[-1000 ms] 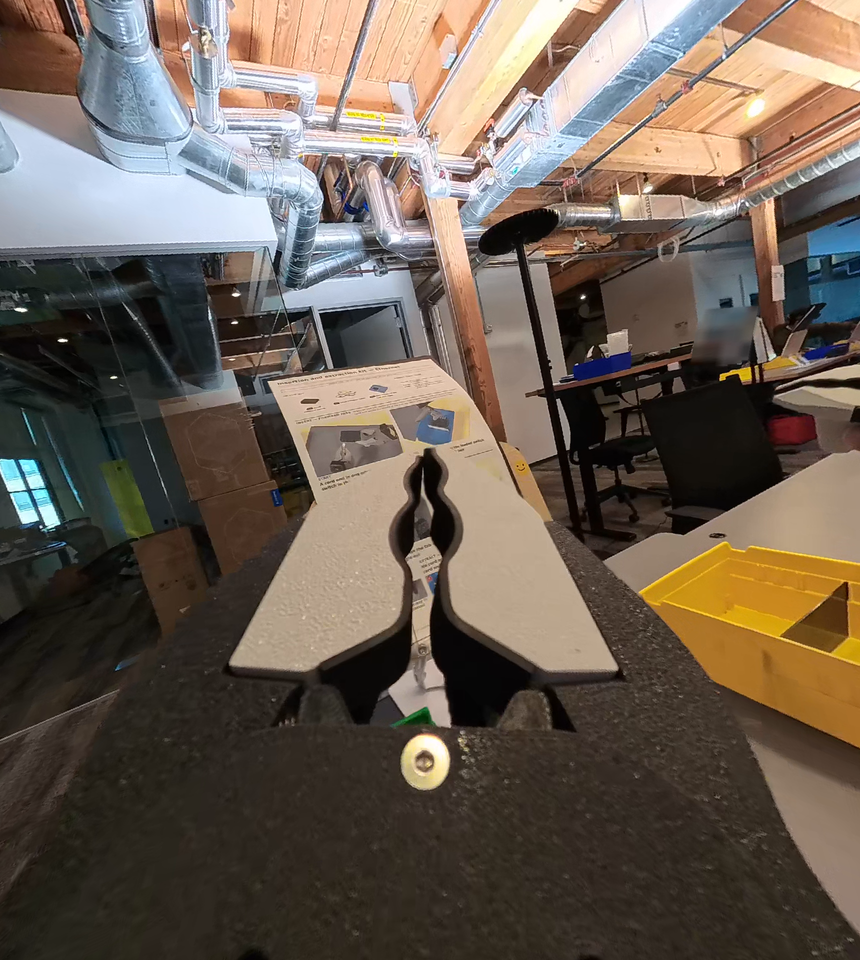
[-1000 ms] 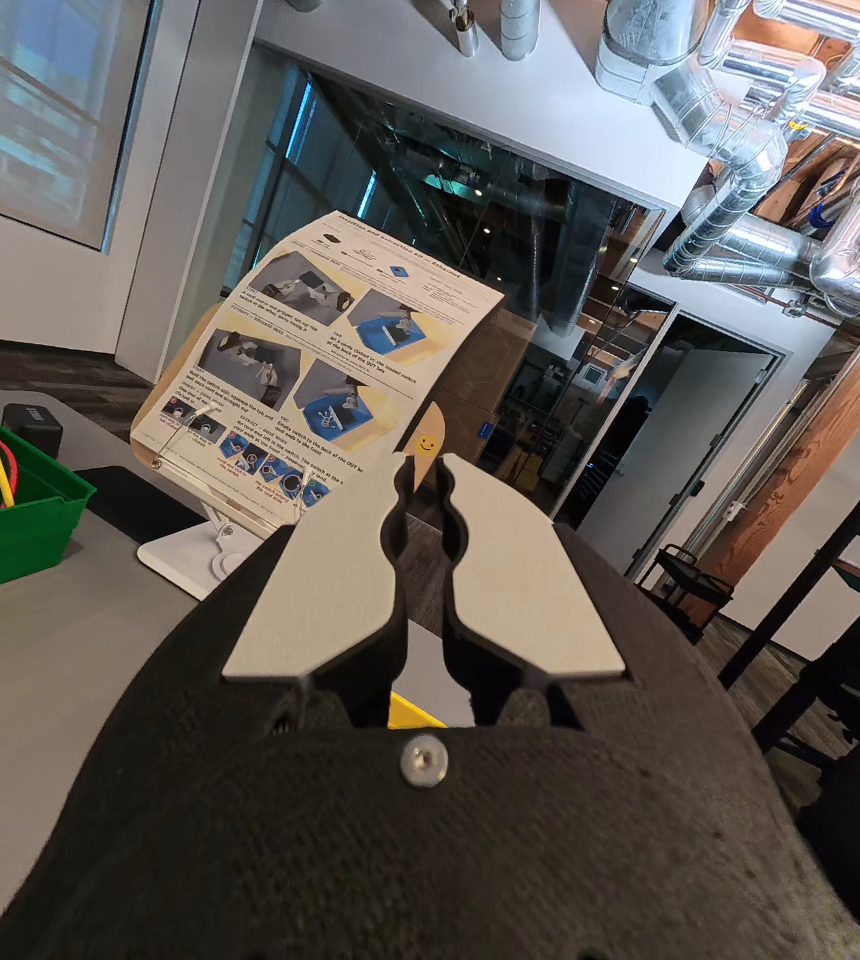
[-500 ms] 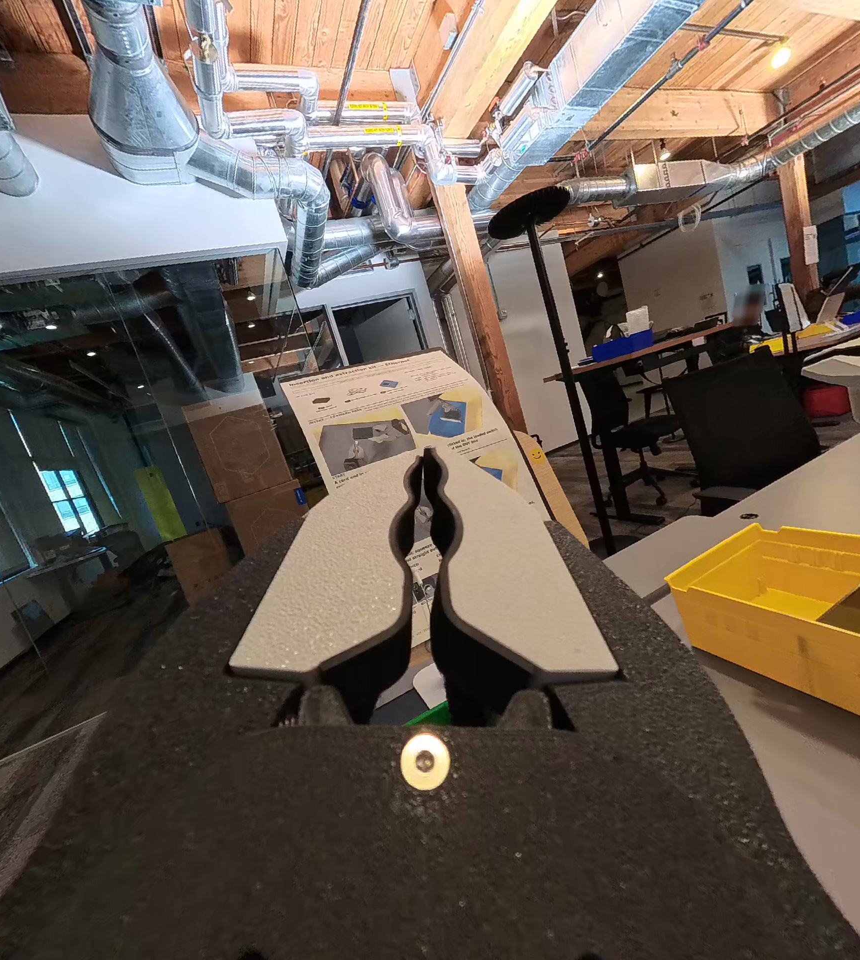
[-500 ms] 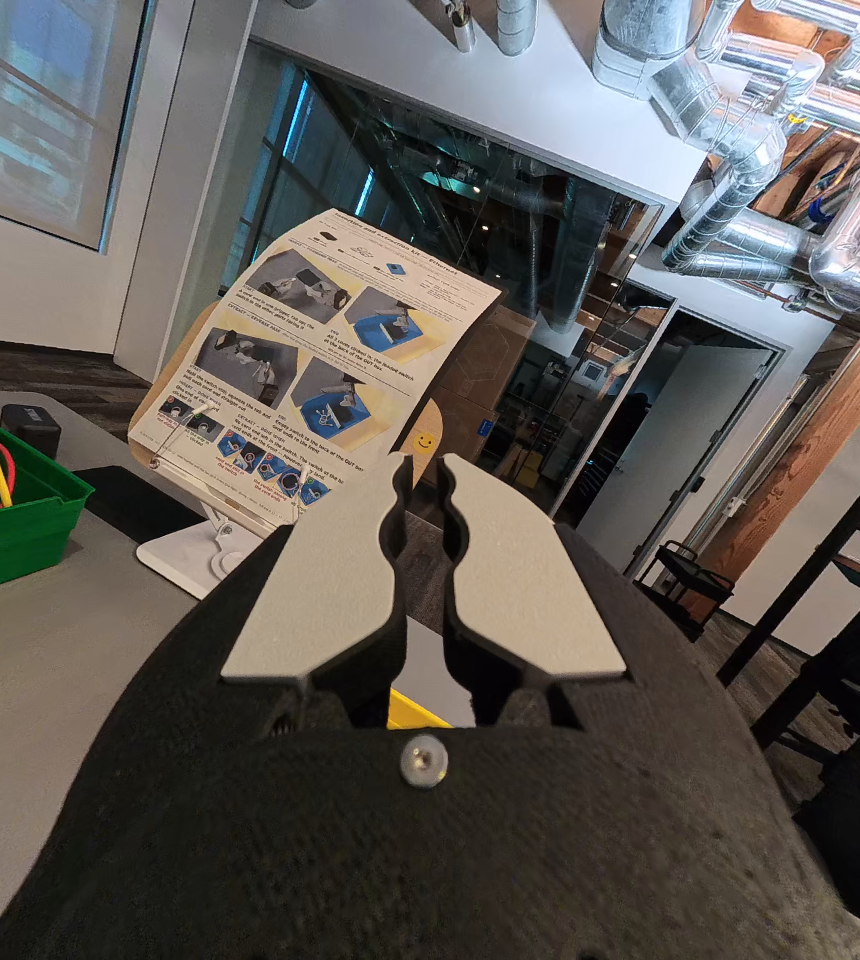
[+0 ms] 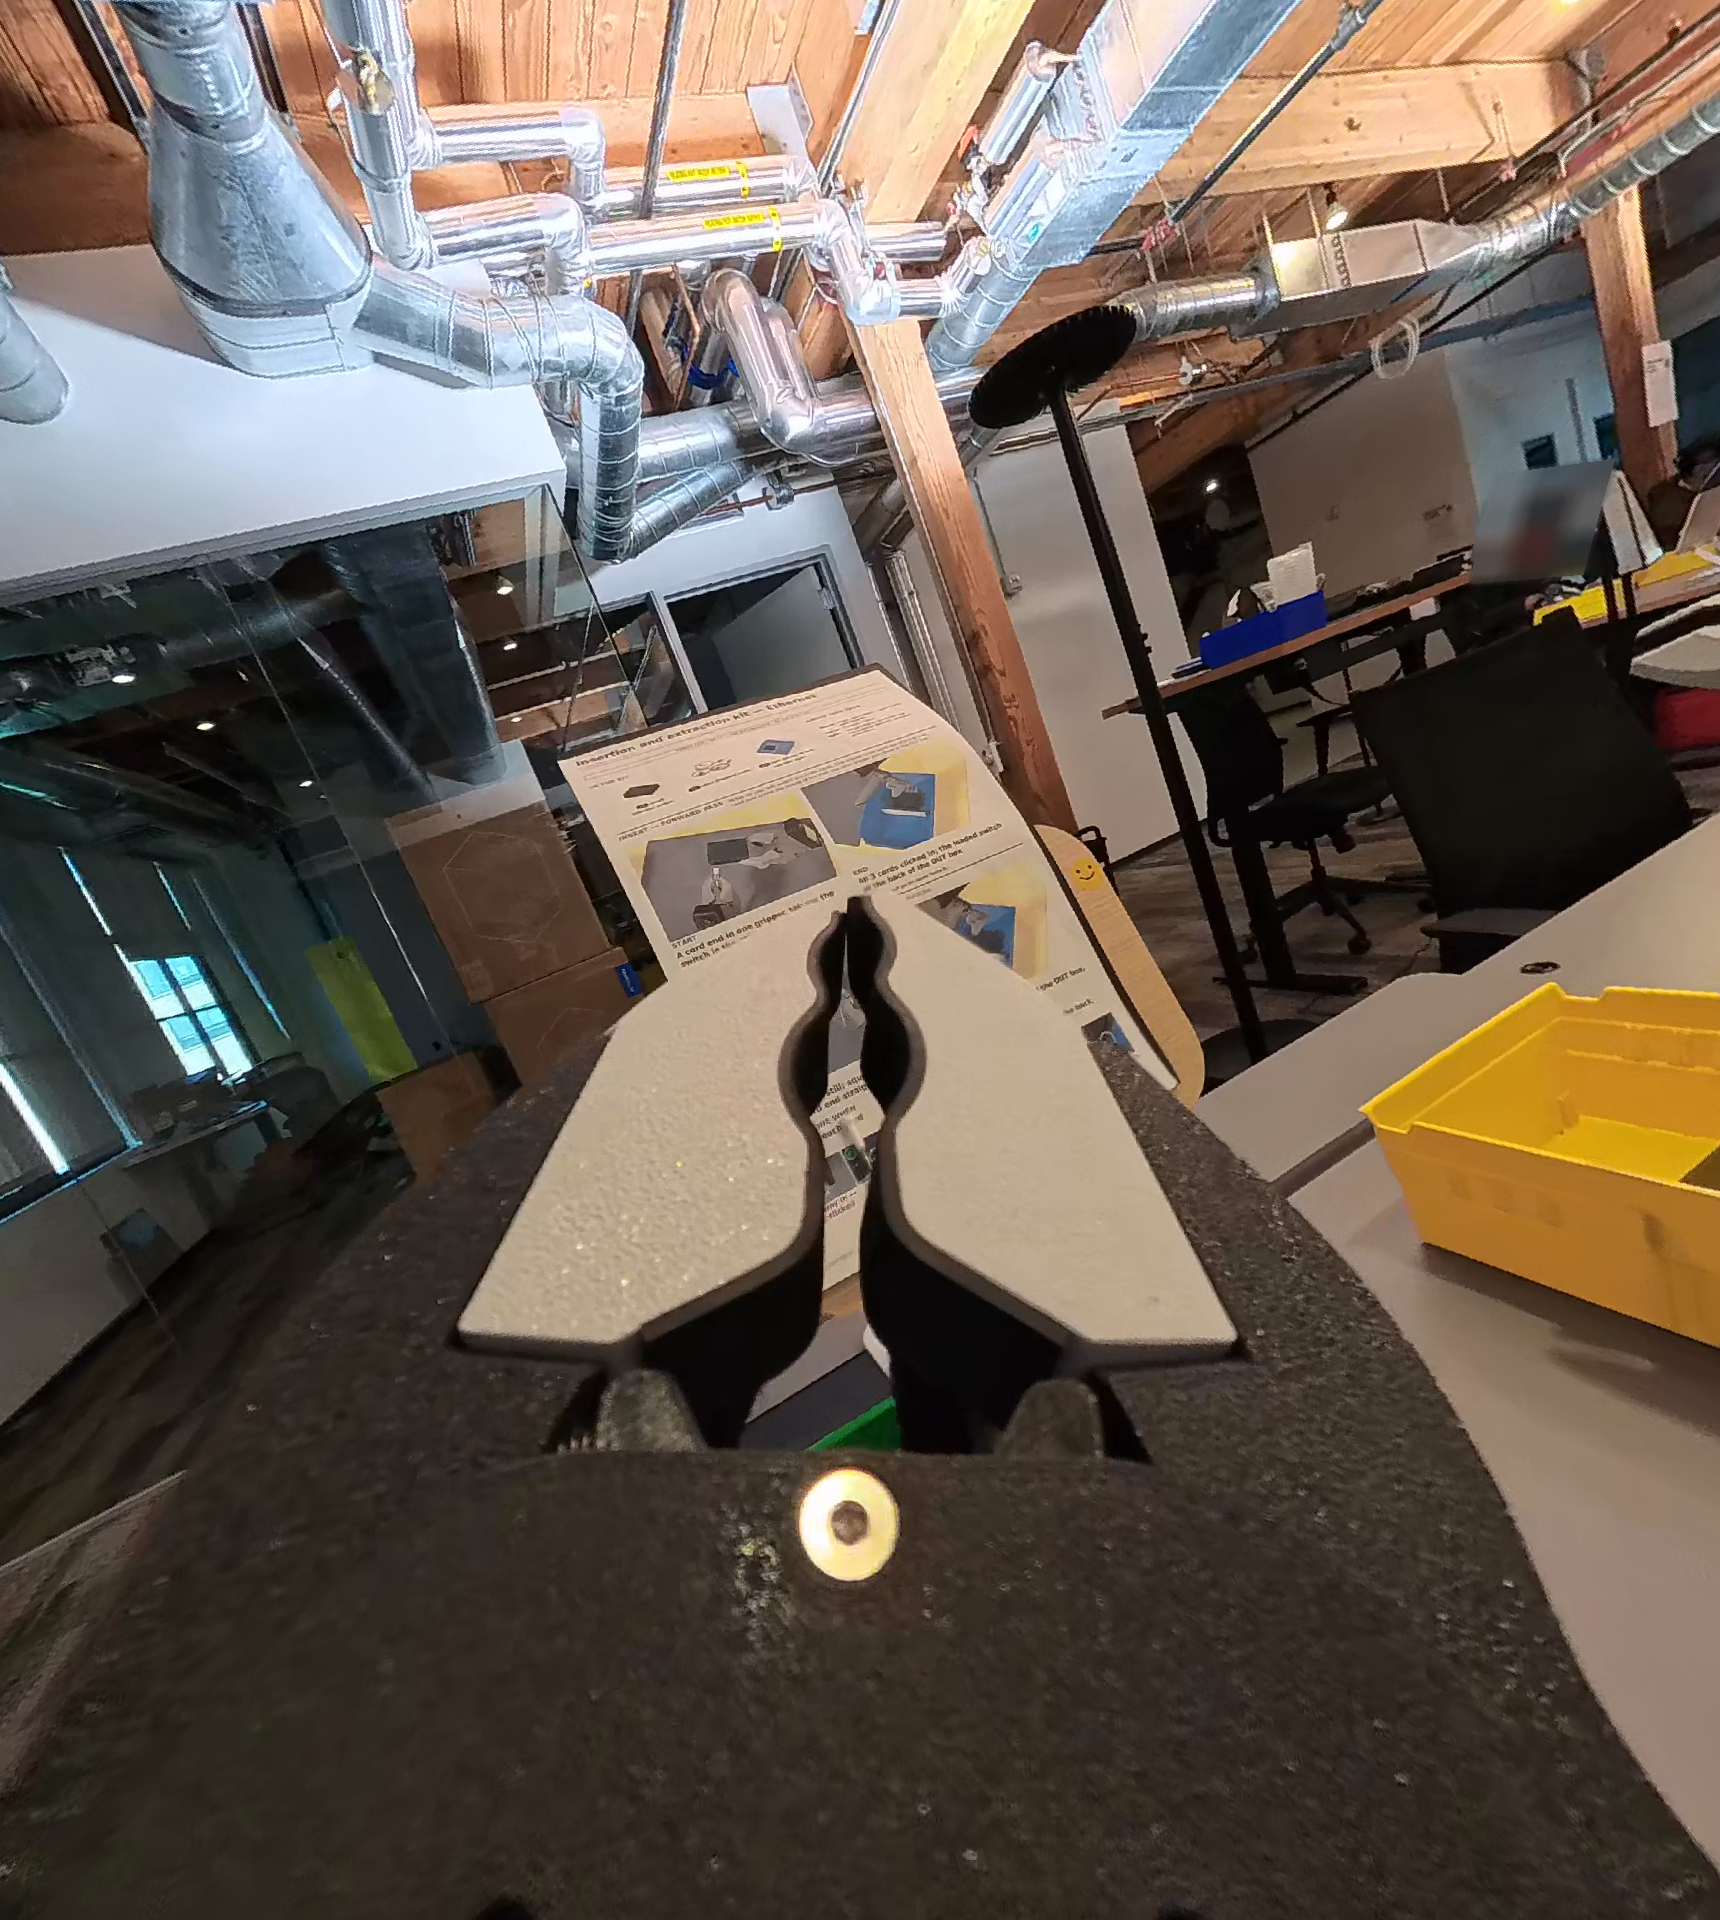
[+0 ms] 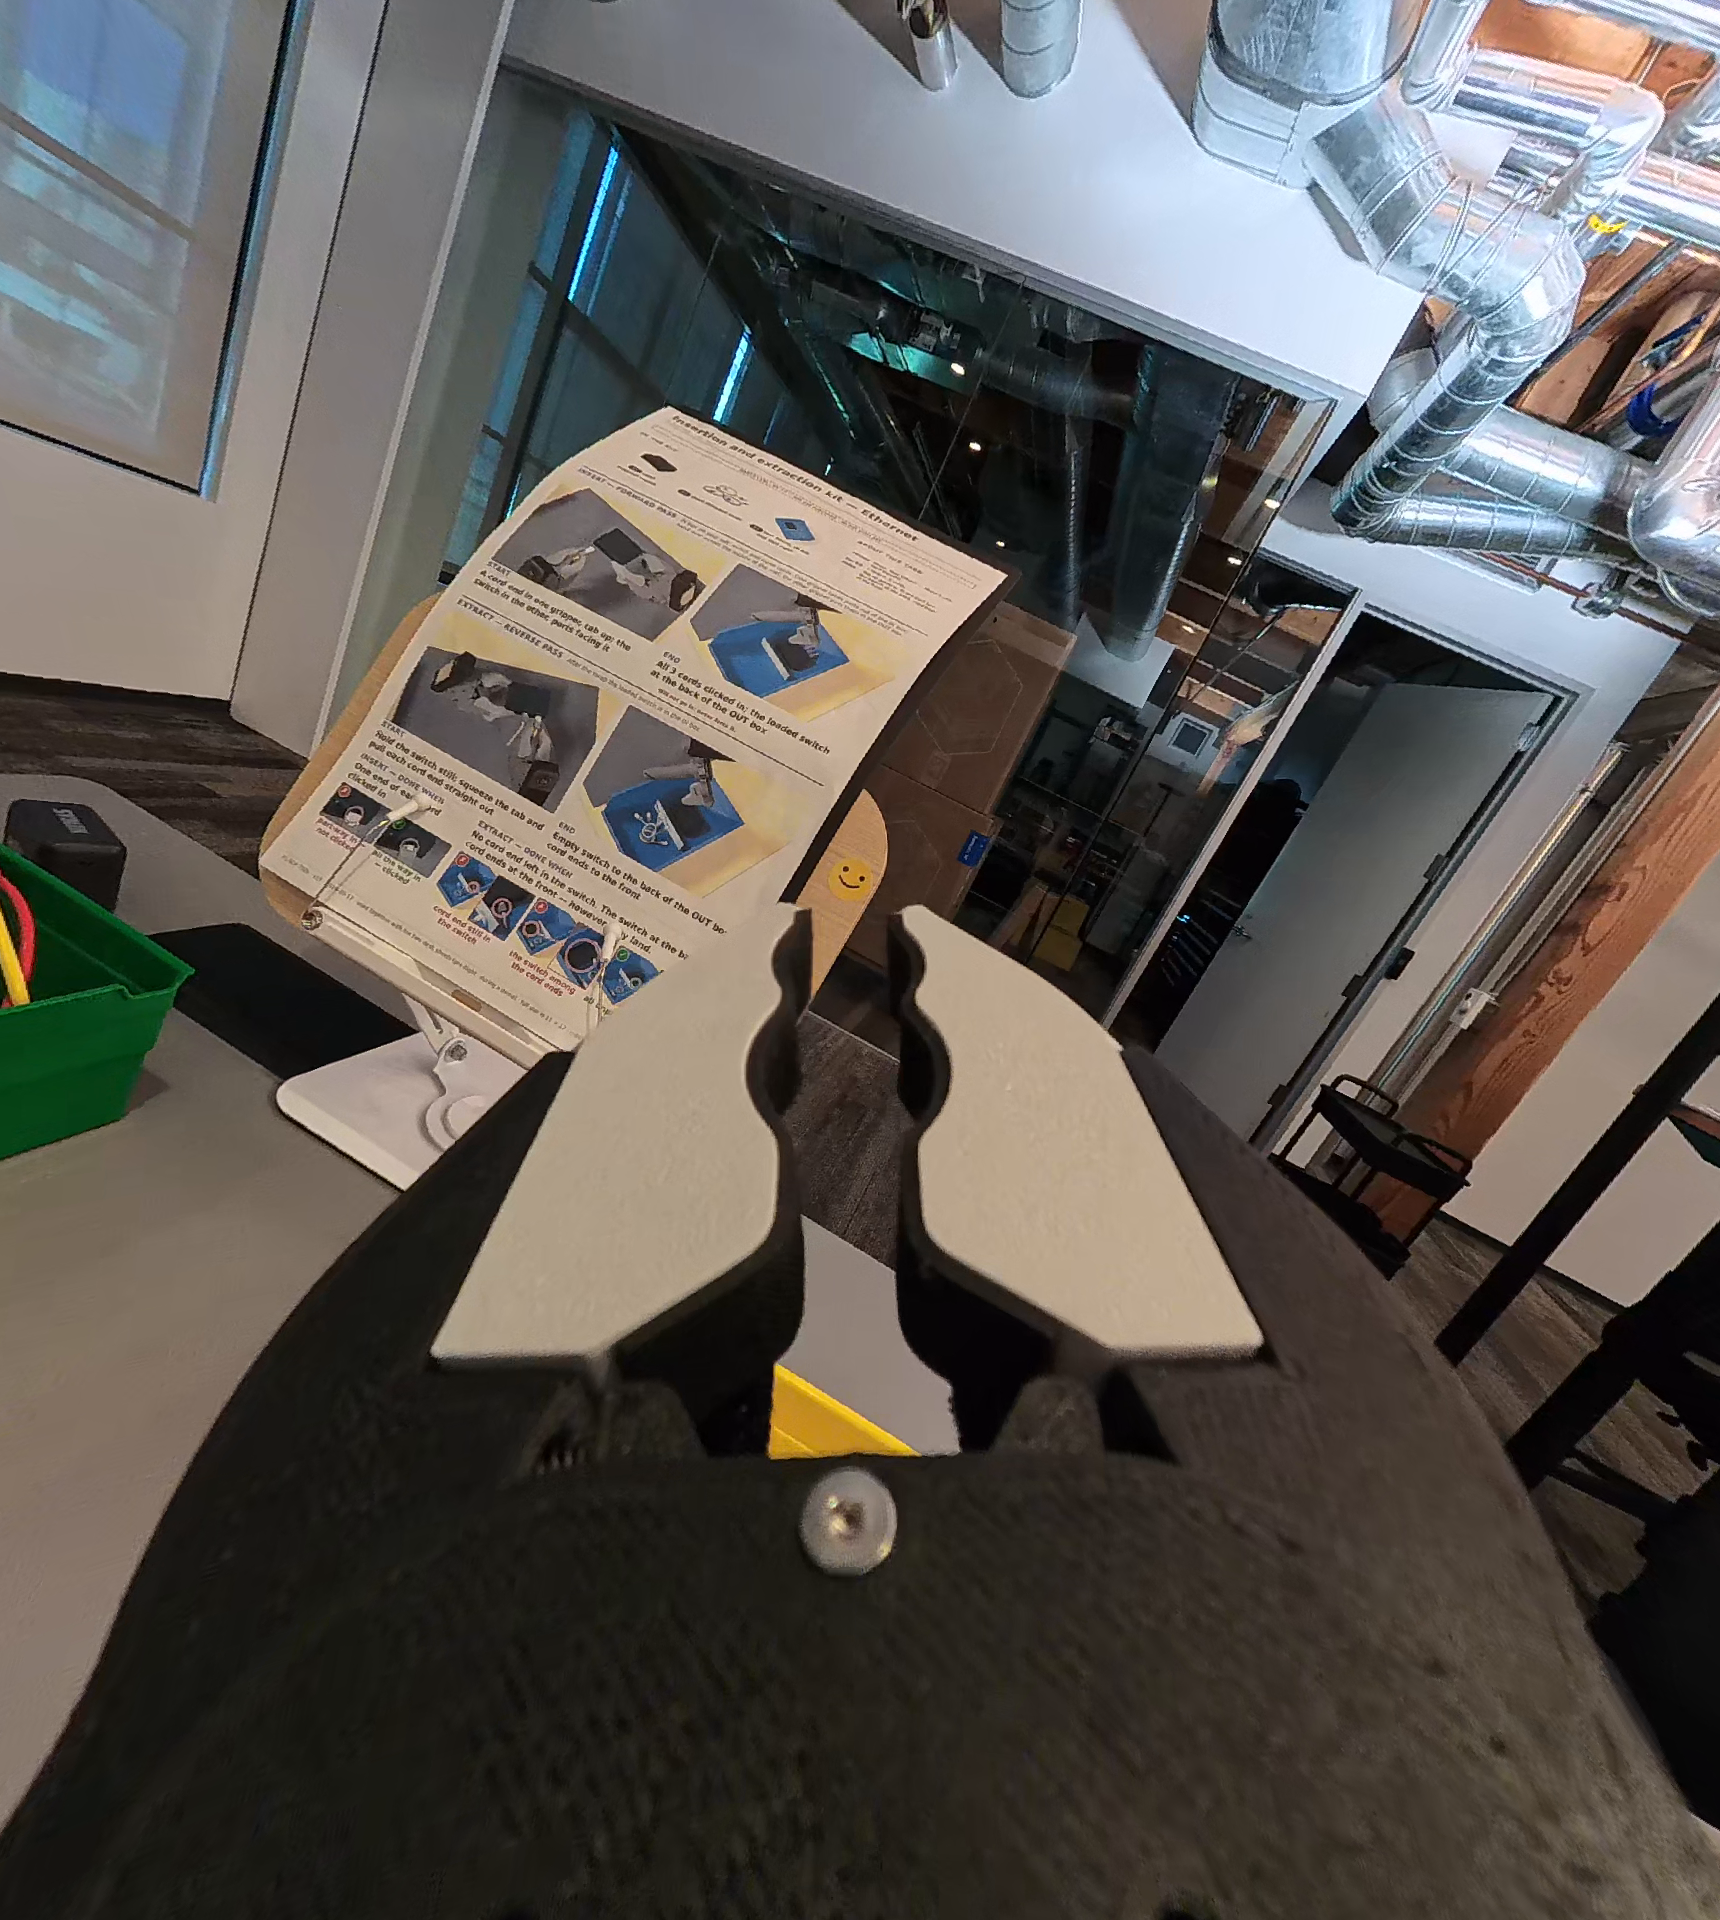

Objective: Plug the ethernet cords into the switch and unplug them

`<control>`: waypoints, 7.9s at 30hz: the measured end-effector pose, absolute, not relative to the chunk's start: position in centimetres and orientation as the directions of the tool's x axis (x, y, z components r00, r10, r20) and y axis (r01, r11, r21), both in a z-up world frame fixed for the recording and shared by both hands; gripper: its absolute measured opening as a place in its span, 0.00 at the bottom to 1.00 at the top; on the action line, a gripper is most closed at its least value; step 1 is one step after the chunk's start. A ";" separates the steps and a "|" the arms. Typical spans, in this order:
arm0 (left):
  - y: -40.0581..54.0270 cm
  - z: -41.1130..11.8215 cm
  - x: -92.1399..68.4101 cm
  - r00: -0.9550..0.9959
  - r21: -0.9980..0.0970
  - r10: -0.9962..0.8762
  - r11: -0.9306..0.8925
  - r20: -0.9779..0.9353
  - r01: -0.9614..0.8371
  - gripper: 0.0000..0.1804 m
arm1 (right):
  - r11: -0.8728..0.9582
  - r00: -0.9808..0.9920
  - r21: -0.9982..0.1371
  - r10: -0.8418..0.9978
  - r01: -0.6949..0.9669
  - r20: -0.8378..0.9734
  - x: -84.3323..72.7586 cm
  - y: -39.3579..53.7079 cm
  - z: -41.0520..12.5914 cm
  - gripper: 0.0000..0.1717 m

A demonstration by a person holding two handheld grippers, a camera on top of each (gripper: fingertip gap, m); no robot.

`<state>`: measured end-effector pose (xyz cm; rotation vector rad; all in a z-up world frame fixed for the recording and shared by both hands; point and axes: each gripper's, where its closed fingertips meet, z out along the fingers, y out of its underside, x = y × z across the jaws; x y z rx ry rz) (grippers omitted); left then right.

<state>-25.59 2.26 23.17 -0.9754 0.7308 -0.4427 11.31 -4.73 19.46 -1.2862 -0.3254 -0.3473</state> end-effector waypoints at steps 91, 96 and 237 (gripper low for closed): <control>26.3 -3.0 -30.0 -0.166 0.049 -0.679 0.188 -0.715 -0.981 0.14 | 0.067 0.759 -0.763 0.077 0.643 0.647 10.0 -0.4 13.8 0.15; 25.7 -1.3 -29.9 -0.164 0.042 -0.643 0.200 -0.748 -0.979 0.14 | 0.073 0.751 -0.755 0.082 0.652 0.656 9.8 -0.6 13.9 0.15; 4.3 7.2 -7.1 0.206 -0.520 -0.478 0.776 -0.854 -0.357 0.14 | 0.114 0.465 -0.541 0.383 0.833 0.798 -5.4 0.5 9.2 0.04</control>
